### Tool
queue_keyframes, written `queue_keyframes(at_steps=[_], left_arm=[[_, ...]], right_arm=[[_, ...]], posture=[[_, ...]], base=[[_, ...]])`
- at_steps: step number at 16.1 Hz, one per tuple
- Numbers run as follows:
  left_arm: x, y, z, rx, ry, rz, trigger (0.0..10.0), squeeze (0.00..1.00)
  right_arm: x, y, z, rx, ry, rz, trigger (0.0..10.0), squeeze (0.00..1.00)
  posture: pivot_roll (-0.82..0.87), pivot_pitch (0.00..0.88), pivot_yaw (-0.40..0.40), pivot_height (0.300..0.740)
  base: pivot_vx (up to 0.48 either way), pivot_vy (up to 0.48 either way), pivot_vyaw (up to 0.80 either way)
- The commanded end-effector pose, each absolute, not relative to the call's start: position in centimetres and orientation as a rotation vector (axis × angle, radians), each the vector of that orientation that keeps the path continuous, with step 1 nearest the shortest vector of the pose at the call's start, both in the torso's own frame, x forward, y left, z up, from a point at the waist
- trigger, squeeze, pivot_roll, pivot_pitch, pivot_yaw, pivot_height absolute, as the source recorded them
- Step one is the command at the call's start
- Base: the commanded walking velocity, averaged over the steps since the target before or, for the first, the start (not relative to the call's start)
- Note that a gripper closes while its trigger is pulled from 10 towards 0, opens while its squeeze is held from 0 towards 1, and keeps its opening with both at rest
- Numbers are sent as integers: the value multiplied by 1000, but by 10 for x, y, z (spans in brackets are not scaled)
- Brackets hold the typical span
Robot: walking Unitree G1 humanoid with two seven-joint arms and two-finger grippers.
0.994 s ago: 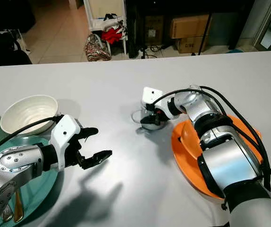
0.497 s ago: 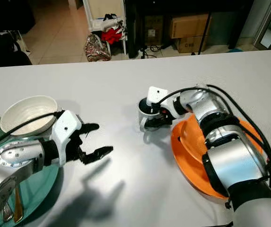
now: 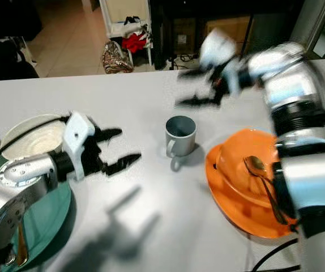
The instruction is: Setting the table
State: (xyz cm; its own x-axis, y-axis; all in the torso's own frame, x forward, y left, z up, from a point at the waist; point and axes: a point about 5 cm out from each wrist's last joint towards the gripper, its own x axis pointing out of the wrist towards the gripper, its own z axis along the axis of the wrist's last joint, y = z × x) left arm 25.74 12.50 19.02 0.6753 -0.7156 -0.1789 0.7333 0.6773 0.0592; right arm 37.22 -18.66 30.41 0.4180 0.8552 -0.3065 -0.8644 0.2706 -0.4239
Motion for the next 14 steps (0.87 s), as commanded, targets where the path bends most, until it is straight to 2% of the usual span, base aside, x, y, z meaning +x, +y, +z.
queue_keyframes(at_steps=[1, 2, 3, 6, 8, 10, 14], left_arm=[[263, 133, 194, 143, 114, -740, 10000, 0], [267, 137, 199, 145, 61, -649, 10000, 0], [270, 138, 202, 133, 21, -582, 10000, 0], [271, 137, 208, 71, -27, -491, 10000, 0], [272, 134, 210, 46, -62, -441, 10000, 0], [274, 136, 212, 28, -80, -398, 10000, 0], [275, 139, 212, 22, -86, -341, 10000, 0]], right_arm=[[368, -192, 322, -541, -78, 1082, 10000, 1000], [352, -200, 329, -463, -161, 967, 10000, 0], [333, -201, 328, -405, -217, 892, 10000, 0], [301, -190, 308, -284, -262, 741, 10000, 0], [267, -164, 284, -190, -278, 580, 10000, 0], [253, -149, 282, -126, -309, 506, 10000, 0], [248, -138, 278, -133, -318, 393, 10000, 0]], posture=[[-1, 0, 96, 740], [-6, 0, 92, 740], [-12, 0, 93, 740], [-33, 0, 103, 740], [-50, 0, 120, 740], [-57, 0, 113, 740], [-50, 0, 93, 740]], base=[[0, 0, 0], [0, 0, 0], [0, 0, 0], [0, -172, 0], [0, -313, 0], [0, -319, 0], [0, -322, 0]])
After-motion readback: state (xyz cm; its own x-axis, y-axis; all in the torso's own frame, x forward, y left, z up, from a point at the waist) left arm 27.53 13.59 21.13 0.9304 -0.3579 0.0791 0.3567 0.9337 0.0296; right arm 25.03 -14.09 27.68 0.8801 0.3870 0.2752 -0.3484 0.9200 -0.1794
